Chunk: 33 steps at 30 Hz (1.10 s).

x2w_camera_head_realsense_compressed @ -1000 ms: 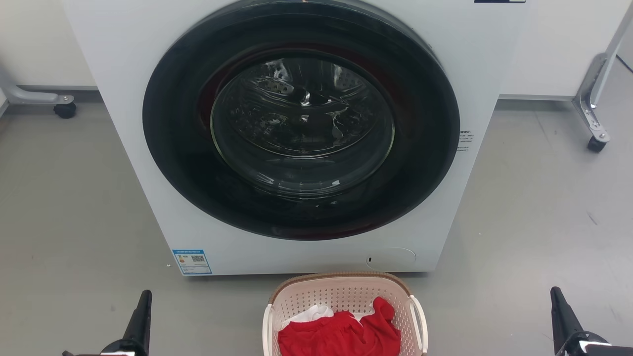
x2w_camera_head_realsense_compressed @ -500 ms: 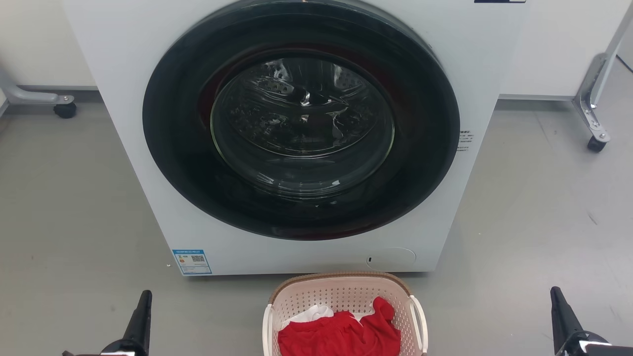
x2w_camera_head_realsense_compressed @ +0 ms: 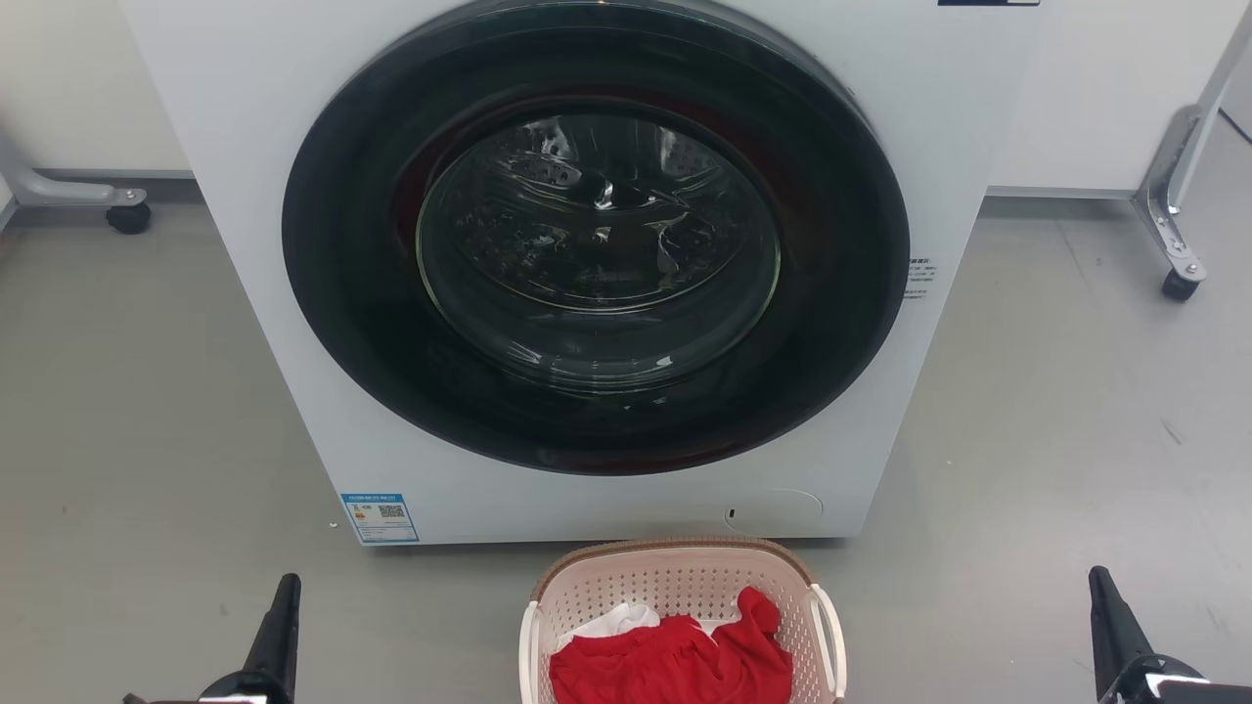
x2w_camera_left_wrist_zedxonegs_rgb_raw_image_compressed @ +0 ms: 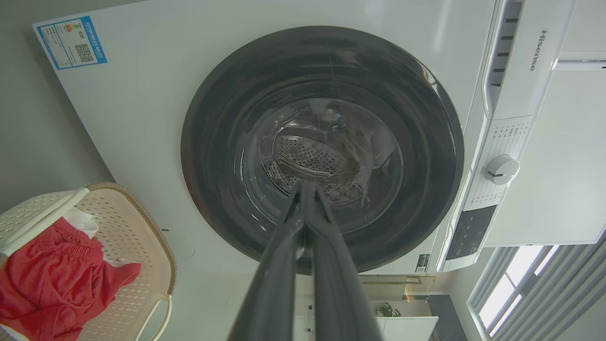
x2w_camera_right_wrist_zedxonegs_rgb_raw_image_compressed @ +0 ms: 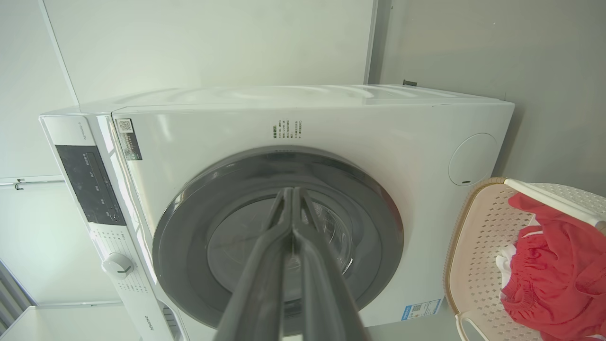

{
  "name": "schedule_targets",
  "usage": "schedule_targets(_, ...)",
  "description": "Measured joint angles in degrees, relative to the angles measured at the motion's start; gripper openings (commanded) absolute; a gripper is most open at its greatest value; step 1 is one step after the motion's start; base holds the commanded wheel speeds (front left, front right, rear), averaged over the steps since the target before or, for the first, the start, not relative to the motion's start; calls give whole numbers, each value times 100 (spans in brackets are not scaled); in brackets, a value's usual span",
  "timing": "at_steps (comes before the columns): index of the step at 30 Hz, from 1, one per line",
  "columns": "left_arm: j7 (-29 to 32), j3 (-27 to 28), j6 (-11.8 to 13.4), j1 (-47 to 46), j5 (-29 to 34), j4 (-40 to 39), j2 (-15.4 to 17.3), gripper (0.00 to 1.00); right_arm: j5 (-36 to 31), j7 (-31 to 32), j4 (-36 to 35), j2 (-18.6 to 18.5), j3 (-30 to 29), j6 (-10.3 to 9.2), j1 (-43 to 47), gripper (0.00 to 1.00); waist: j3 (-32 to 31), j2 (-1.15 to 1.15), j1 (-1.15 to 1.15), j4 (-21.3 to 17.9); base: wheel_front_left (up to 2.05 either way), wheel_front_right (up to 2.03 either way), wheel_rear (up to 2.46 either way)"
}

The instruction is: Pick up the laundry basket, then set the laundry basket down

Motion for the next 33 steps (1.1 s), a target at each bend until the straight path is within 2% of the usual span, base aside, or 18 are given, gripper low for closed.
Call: schedule_targets(33,0,0,0,-1,0,2,-1,0,14,0,0,0,0,0,0,0,0,0,-1,0,0,0,0)
